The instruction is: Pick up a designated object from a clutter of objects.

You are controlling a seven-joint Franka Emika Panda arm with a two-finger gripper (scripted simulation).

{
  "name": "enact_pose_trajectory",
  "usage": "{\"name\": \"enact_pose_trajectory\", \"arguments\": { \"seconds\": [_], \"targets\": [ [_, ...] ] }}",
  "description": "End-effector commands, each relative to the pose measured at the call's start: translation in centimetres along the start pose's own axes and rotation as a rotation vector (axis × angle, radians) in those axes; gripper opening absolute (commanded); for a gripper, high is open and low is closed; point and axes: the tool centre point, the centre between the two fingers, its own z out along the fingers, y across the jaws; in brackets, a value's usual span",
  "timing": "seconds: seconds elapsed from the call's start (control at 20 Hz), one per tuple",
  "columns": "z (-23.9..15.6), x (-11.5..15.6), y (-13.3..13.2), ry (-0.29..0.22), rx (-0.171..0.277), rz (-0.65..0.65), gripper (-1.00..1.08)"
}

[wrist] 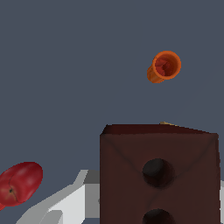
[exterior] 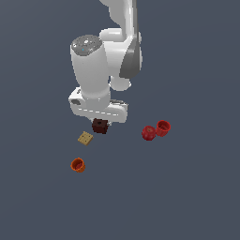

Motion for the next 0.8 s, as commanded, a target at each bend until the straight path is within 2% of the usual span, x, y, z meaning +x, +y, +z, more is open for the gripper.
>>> {"name": "enact_pose_trajectory", "arguments": {
  "seconds": [0.0, 0.4, 0.75],
  "targets": [
    [-2.9, -0.3, -0.6, 0.001, -0.001, 0.000, -1.00],
    [-10.1, -0.9, -2.4, 0.000, -0.001, 0.000, -1.00],
    [-13.8, -1.0, -3.4, -0.001, 0.000, -0.001, -1.00]
  ]
}}
